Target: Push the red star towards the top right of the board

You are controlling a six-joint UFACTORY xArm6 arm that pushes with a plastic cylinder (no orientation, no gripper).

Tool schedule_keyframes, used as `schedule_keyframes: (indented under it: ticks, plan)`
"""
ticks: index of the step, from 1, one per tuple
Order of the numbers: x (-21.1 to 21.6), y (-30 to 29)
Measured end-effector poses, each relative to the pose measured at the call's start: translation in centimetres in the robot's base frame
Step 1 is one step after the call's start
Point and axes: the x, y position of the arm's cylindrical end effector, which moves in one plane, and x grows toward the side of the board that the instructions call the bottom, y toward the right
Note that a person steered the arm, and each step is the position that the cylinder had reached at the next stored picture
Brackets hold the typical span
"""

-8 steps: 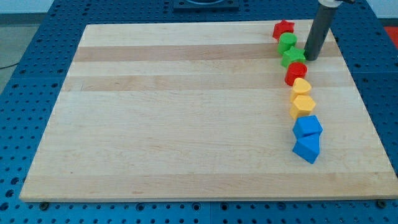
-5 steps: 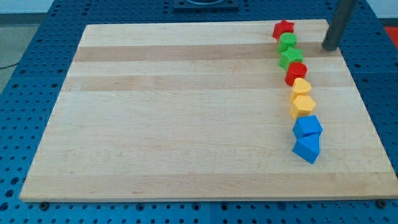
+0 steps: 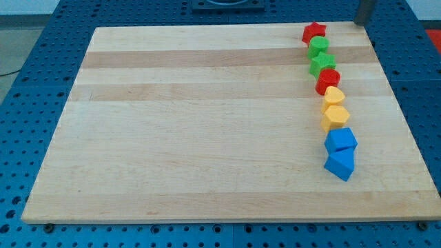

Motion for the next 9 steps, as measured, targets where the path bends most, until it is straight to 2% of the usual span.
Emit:
schedule_keyframes:
  ticks: [1,2,3,4,5,6,7,9]
  plan:
    - [0.0,-0.3]
    - [1.5,-7.7]
    - [0.1,-14.6]
    - [0.0,-13.8]
    - [1.0,-17.0]
    - [1.8,-24.0]
    - [8.6,-24.3]
    - [8.4,-17.4]
